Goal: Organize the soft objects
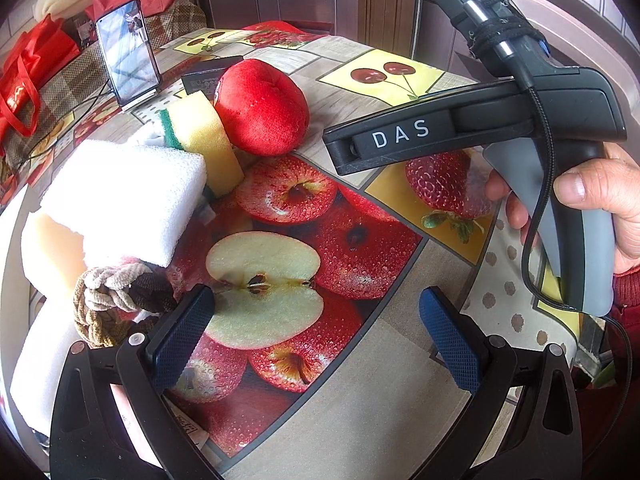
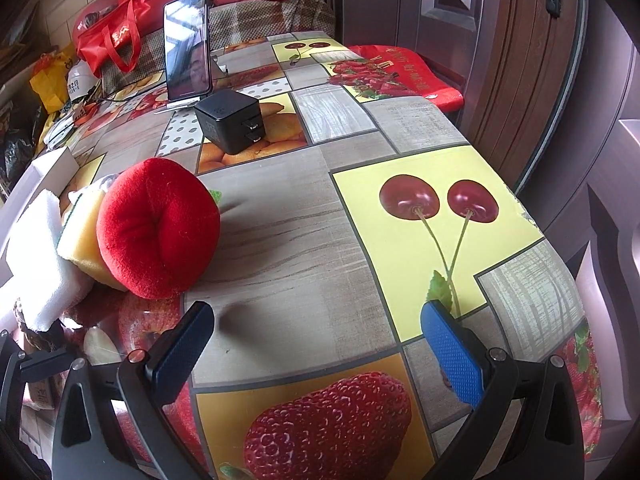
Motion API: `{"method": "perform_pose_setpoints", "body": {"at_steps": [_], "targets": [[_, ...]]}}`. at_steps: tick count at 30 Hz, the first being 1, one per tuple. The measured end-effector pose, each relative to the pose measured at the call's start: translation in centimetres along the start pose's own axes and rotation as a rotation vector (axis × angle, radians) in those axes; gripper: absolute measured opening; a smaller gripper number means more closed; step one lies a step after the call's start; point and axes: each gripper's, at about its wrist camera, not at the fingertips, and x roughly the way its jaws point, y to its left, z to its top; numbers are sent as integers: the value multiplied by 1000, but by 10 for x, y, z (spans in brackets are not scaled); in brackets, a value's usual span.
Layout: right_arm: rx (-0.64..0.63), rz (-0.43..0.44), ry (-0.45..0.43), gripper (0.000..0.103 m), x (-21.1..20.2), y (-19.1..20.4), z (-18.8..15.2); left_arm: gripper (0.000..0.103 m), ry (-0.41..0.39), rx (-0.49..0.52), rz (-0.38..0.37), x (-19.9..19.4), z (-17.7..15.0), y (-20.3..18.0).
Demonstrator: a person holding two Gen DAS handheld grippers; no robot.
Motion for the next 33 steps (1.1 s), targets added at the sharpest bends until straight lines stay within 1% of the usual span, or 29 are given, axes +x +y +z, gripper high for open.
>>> {"method": "perform_pose_setpoints", "body": {"at_steps": [22,23,25,27,28,29,31,33], "targets": [[13,22,-9,103,-2,-1,1,102,-3,-5,-5,-4,-3,-1],[17,28,-12,103,-3,-3,1,102,-30,-9,-23,-13,-8,-1],[34,51,-21,103,-5,-6,1,102,-134,-27,-64,-45,-20,-3],[61,89,-41,103,-10,-12,1,103,-236,-63,-73,-80,-33,5],[78,115,-55,103,-13,-16,1,103,-283,-90,-66,-98,-40,13],[98,149,-72,103,-17,-20,1,103,-328,-125,-48,-116,-47,22],[136,229,-114,103,-24,-28,-1,103,-394,-213,20,-146,-64,46],[143,291,-165,103,-33,-29,-1,103,-400,-287,94,-162,-82,73]]}}
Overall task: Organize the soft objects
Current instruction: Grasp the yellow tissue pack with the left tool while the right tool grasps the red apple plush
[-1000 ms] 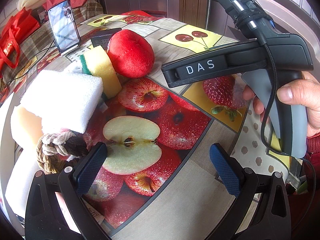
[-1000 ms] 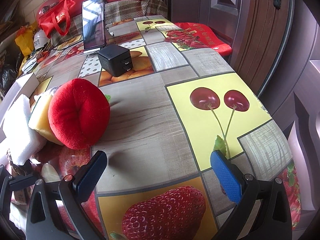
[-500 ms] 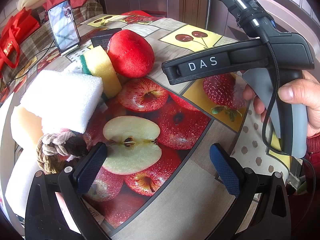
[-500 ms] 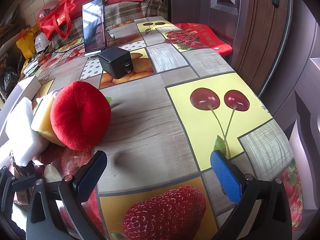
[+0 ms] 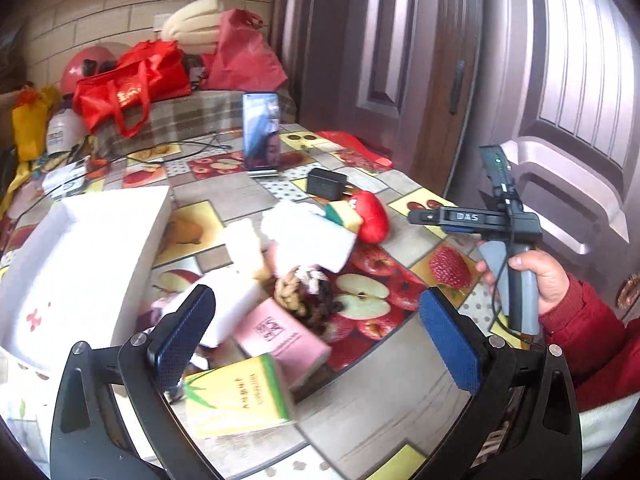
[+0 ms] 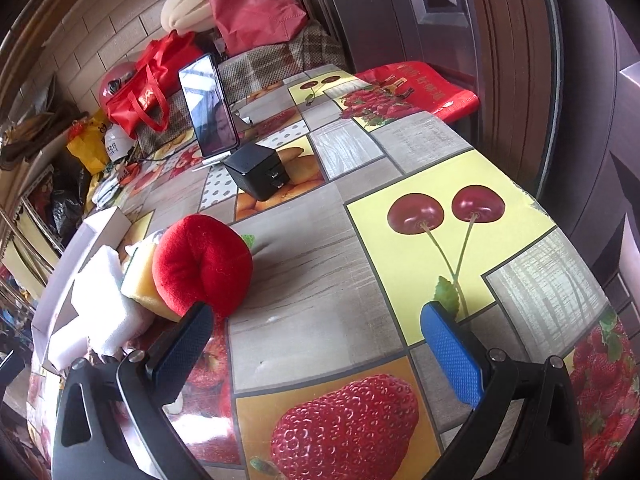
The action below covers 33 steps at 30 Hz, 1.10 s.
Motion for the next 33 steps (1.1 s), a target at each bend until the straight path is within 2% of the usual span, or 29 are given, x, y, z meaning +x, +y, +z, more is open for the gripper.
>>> {"method": "perform_pose_setpoints", "body": {"at_steps": [4,7,10,13,18,19,21,23,24,27,30,33], "targets": [[-82,45,-43,103,-3,17,4,103,85,-54,95,-4,-22,40],[-188,22,-18,103,6,31,6,101,160,-68,58,4,-41,45],[-260,26,60,103,26,39,5,99,217,-8,37,18,-50,30],[-305,13,90,103,35,45,7,99,267,-4,54,34,-53,23],[-362,0,94,103,45,62,15,98,336,-87,98,53,-55,31],[-371,-16,96,103,50,64,16,96,348,-98,105,56,-56,32],[-382,-29,101,103,57,66,18,81,358,-112,104,59,-57,35],[-389,-16,109,102,64,69,20,77,347,-110,99,59,-55,37],[-391,4,111,96,65,70,20,75,340,-115,83,58,-55,38],[-386,17,129,60,72,71,17,74,331,-107,64,57,-55,38],[-378,34,105,58,67,69,15,73,315,-88,60,52,-56,34],[-353,34,54,55,56,64,18,73,249,-74,47,38,-53,31]]}}
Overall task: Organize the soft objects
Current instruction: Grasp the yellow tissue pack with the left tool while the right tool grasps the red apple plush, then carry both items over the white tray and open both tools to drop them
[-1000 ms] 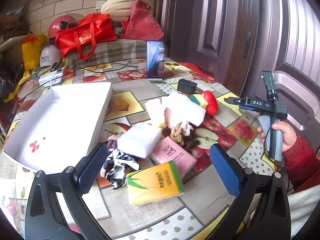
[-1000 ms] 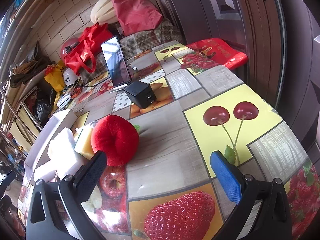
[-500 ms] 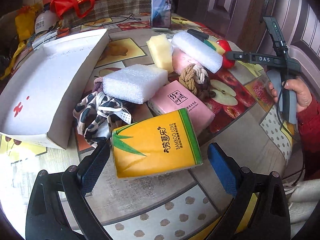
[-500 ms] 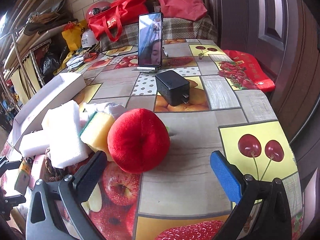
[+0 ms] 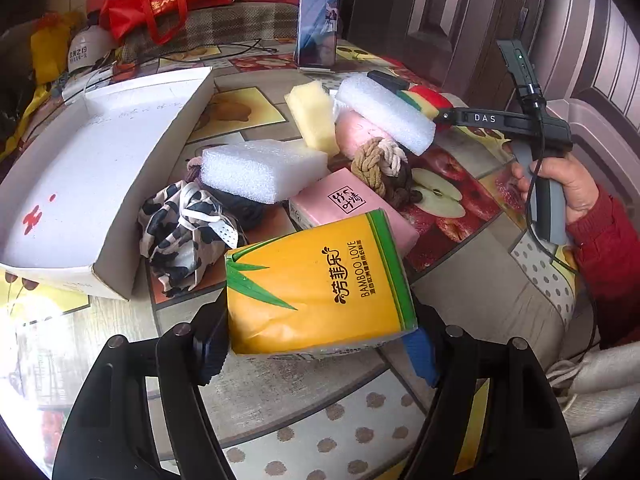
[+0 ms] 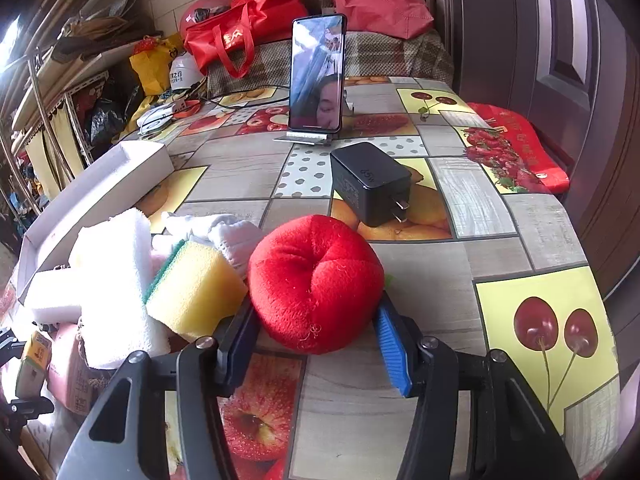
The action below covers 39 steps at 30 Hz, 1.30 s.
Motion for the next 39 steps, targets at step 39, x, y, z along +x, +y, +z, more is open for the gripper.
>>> {"method": "perform_pose_setpoints", "body": {"at_steps": [39], "targets": [[-293,303,-410,55,-39,227,-15,74,-554,-261,577,-60,19,172]]}}
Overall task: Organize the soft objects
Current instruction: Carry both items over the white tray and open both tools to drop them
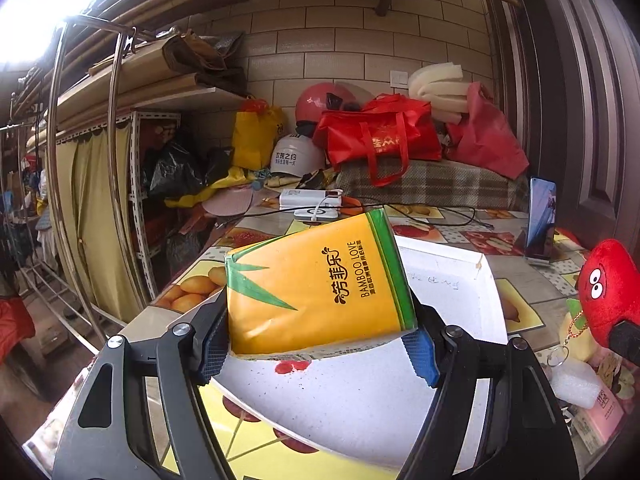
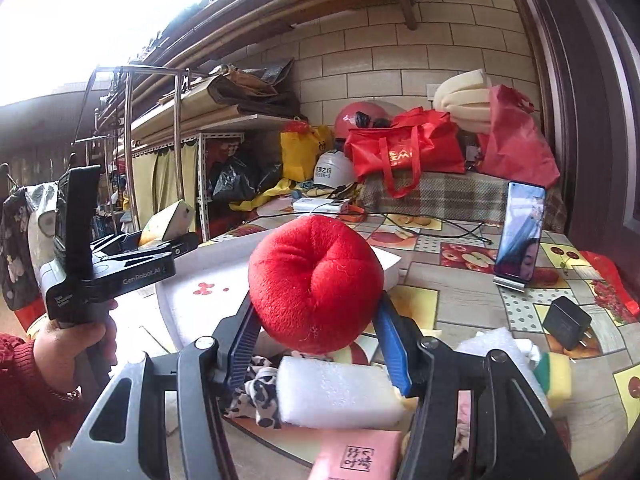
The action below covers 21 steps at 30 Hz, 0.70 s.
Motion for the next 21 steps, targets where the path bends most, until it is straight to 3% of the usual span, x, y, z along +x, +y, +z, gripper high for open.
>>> {"method": "perform_pose_setpoints", "body": {"at_steps": [5,10,13,17,19,20,21], "targets": [[6,26,14,55,30,24,5,74,8,4,29,18,6,4],[69,-6,82,55,66,22,9,74,26,-54,60,36,11,19],[8,-44,57,56,77,35,14,74,42,-99,65,44,13,30],[-6,-69,102,61,100,43,19,75,64,-151,64,48,13,40],[0,-90,128,85,108,43,20,81,69,-169,84,49,12,42],[3,-96,123,87,106,42,20,89,73,-177,87,49,12,44],[5,-94,107,87,102,42,19,103,76,-185,92,50,11,45]]}}
